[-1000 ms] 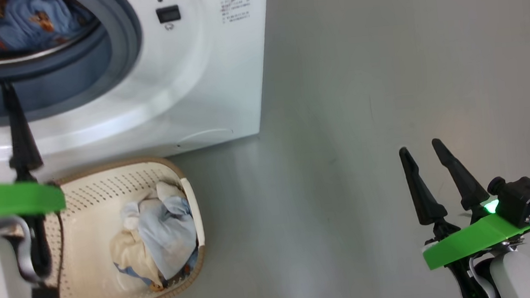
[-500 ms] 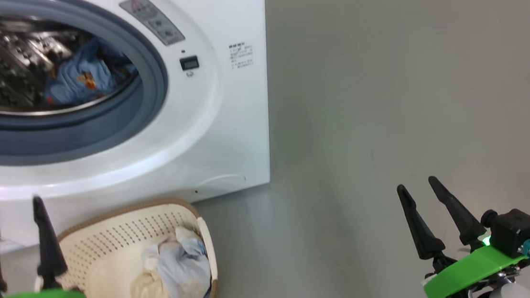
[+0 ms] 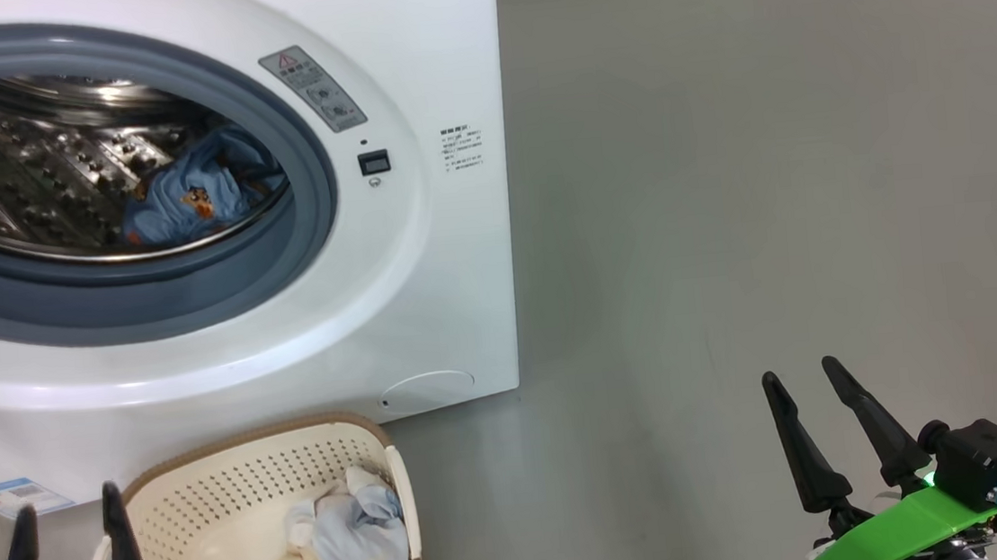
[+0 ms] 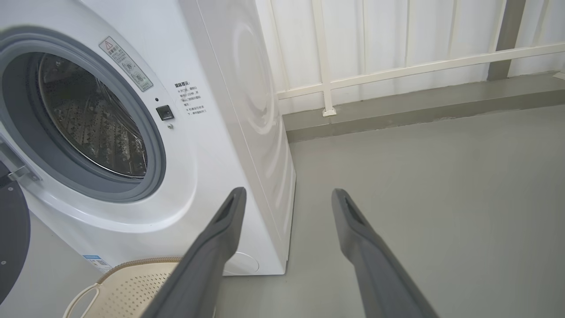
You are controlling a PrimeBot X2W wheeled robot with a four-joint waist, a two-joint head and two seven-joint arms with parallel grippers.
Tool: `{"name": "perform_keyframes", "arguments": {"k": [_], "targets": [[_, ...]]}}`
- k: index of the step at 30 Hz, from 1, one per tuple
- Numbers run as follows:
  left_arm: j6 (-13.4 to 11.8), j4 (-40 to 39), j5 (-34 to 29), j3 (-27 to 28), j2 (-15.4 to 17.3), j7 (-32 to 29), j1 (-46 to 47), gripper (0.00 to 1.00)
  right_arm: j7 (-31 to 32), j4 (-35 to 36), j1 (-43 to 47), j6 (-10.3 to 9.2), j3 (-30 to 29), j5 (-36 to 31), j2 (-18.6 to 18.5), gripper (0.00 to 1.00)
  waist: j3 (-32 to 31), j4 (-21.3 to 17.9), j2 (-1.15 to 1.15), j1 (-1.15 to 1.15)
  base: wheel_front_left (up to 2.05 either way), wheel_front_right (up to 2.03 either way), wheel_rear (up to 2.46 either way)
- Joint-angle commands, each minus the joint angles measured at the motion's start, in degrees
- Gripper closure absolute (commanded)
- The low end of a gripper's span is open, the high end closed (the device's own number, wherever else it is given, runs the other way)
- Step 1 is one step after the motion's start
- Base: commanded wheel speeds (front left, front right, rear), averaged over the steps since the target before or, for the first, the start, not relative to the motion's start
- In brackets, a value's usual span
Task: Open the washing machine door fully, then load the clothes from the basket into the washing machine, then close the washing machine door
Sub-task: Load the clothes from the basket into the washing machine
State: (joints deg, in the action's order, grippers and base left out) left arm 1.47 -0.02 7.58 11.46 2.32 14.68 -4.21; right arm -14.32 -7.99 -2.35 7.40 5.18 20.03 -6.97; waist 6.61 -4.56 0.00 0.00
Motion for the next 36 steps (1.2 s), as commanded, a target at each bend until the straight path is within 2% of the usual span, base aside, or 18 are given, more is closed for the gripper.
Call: {"name": "perform_keyframes", "arguments": {"k": [1, 9, 13, 36], "targets": [[-0.84, -2.25, 0.27, 1.55, 0.63, 0.31, -0.66, 0.00, -0.68, 1.87, -0.02, 0.09, 1.16, -0.66, -0.52, 0.00, -0.47, -0.20, 0.00, 0.00, 0.00, 0.00, 0.00], [-4.15, -3.86, 2.56, -0.19, 0.57, 0.31, -6.20, 0.00, -0.68, 2.39, 1.08, 0.09, 0.52, -0.72, -0.51, 0.00, -1.56, -0.22, 0.00, 0.00, 0.00, 0.00, 0.00], [-4.75, -3.97, 3.10, -1.24, 0.57, 0.31, -6.81, 0.00, -0.68, 2.36, 1.59, 0.09, 0.06, -0.73, -0.46, 0.00, -2.09, 0.49, 0.00, 0.00, 0.00, 0.00, 0.00], [-4.57, -3.34, 4.52, -3.05, 0.56, 0.32, -5.47, 0.00, -0.68, 2.02, 1.69, 0.09, -0.19, -0.16, -0.80, 0.00, -1.63, 1.85, 0.00, 0.00, 0.00, 0.00, 0.00]]}}
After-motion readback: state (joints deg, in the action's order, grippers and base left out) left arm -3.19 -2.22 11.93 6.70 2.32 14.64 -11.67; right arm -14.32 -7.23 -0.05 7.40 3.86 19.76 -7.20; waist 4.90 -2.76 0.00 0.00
